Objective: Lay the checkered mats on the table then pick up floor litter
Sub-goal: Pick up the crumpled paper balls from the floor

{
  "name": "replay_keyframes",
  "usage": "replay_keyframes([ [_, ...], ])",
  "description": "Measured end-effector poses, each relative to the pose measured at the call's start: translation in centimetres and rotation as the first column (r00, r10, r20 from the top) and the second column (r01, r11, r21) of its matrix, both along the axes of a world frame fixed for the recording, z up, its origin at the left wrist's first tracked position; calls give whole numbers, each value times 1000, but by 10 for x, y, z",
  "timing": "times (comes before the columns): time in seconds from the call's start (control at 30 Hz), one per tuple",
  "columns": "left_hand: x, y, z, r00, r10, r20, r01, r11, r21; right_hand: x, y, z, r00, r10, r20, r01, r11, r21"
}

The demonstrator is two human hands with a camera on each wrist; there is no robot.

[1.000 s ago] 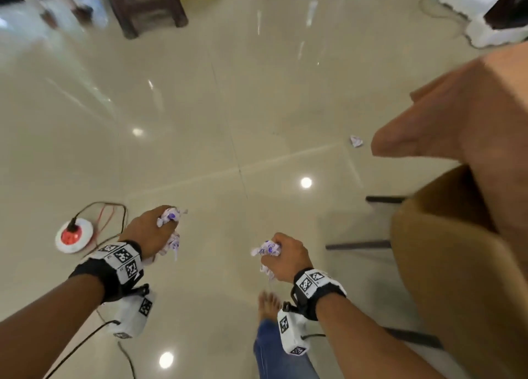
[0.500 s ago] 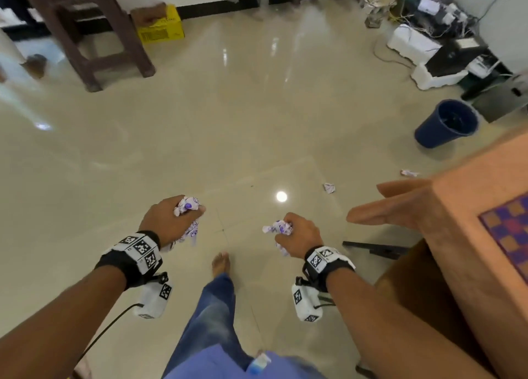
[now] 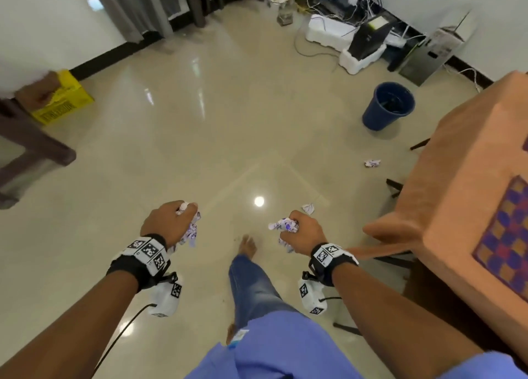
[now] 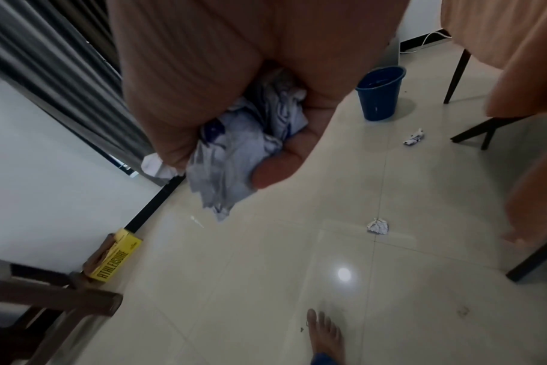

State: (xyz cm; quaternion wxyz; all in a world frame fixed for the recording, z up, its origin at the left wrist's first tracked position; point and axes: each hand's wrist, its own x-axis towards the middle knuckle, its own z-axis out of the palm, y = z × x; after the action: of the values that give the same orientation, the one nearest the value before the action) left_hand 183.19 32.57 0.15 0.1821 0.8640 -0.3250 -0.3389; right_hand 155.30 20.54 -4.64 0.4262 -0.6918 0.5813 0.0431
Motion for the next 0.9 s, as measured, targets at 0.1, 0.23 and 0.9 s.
replay_keyframes([
  [0.1, 24, -59, 0, 1000, -14, -8, 14, 1000, -3, 23, -49, -3, 999, -35, -13, 35, 999, 29],
  [0.23, 55, -143, -2, 999, -46, 0, 46, 999, -3, 47, -122, -8, 996, -93, 15, 91, 991, 96],
  [0.9, 15, -608, -55, 668, -651, -361, 706, 707, 32, 29, -359, -47, 575, -814, -83, 815, 561, 144],
])
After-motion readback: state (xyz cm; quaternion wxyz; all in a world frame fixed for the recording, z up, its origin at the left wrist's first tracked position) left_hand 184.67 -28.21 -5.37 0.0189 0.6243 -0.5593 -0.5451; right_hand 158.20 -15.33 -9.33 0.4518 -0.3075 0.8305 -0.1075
